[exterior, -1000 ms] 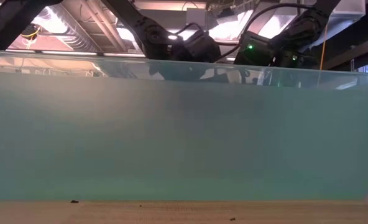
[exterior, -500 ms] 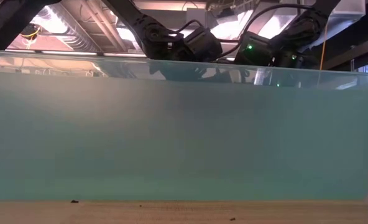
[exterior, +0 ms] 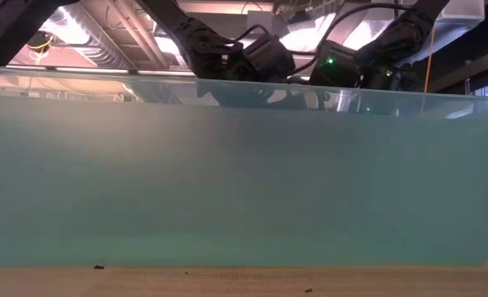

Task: Pick & Place Kitchen Items
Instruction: Put the orange table knife into the green bin

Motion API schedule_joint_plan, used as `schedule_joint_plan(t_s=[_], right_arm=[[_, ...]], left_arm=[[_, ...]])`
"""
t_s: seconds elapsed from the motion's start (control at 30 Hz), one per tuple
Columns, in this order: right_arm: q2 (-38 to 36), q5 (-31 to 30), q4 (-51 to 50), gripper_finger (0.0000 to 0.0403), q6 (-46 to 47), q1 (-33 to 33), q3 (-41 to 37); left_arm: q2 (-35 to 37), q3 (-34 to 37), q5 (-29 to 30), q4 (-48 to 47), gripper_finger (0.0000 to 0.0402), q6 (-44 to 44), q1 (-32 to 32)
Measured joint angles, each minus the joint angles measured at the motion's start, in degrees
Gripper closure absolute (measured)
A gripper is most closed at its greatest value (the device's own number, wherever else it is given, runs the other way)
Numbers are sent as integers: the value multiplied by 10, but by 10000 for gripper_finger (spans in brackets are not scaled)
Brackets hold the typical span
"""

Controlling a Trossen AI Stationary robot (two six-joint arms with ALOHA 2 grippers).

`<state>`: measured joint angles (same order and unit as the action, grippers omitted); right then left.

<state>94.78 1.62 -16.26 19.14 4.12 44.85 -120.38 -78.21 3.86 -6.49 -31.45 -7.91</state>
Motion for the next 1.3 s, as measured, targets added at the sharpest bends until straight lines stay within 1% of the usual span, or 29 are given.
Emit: schedule_joint_plan(t_s=[0.13,0.2,0.33,0.43,0.53,0.6,0.67,0.73,0.83,0.97,1.07,1.17,1.3], right_arm=[[-11,5,9,335,4,-1,2],[-15,10,14,335,3,-1,3],[-25,12,10,335,1,-2,2],[-27,13,21,335,2,-1,2],[-28,13,23,335,1,-2,2],[-28,8,26,335,1,-2,2],[-28,4,28,335,-1,-1,3],[-28,3,28,335,-14,-1,3],[-28,3,27,327,-21,-2,3],[-28,8,24,276,-23,-2,3],[-29,7,27,251,-31,-2,5],[-31,7,28,245,-31,-2,5],[-32,4,25,253,-32,-4,7]], left_arm=[[0,13,42,21,312,-23,9],[0,15,53,24,304,-26,11],[0,15,58,29,292,-23,11],[-1,15,64,26,292,-26,10],[-2,15,65,24,310,-23,11],[-2,15,72,24,338,-24,11],[-2,15,72,23,379,-25,11],[-2,15,71,18,392,-30,12],[-2,15,72,16,396,-22,16],[1,15,81,5,401,-2,16],[8,15,79,-8,400,10,18],[21,14,77,-32,400,23,21],[35,13,73,-52,400,37,26]])
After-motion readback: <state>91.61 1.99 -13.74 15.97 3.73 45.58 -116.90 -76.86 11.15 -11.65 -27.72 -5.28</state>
